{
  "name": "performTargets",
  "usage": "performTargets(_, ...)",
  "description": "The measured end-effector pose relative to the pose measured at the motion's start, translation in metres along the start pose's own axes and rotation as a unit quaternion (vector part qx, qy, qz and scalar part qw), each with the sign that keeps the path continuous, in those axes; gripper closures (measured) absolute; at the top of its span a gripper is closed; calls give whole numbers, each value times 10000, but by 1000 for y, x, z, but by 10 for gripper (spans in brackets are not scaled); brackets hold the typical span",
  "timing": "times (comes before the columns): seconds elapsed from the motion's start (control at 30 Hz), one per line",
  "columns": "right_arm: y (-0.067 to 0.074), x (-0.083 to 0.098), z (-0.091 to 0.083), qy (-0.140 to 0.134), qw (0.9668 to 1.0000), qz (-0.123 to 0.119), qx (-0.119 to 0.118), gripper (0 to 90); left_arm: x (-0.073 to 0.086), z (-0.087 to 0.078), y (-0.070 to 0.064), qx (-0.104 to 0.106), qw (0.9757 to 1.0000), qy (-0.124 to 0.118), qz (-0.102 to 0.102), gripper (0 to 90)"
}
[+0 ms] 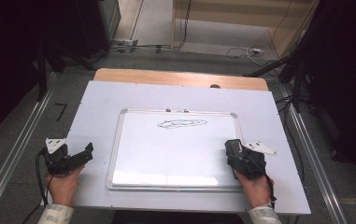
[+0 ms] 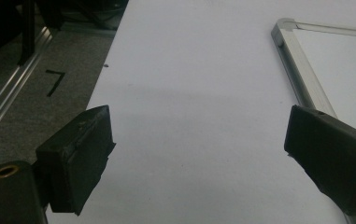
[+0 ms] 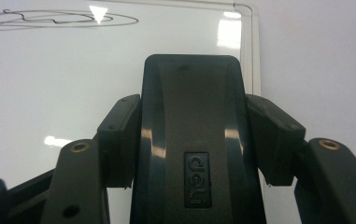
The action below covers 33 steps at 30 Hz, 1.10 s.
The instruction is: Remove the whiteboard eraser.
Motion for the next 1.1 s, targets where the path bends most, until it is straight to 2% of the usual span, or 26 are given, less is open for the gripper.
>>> performTargets(0.23,-1,-13,2,-135,9999,-58,-36,386,0,0,2,-7,10000,18,-23,85)
performTargets(0.43,0,-30,15,-165,9997,-200,-37,386,0,0,3,-10,10000,17,-42,85)
performTargets(0.67,5,-47,37,-149,9992,-323,-170,386,0,0,3,1,10000,19,-51,85)
performTargets(1.1,7,-65,51,-182,9989,-385,-220,386,0,0,2,8,10000,22,-58,85)
Point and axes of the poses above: each handheld gripper's, and its own axes: z roughly forward along the jaws, x roughly out of its underside, y roughly to its left, the point moved 5 cm from there along z, roughly forward along the jaws, and after that the axes turned 15 degrees about -z, right-handed, at the moved point
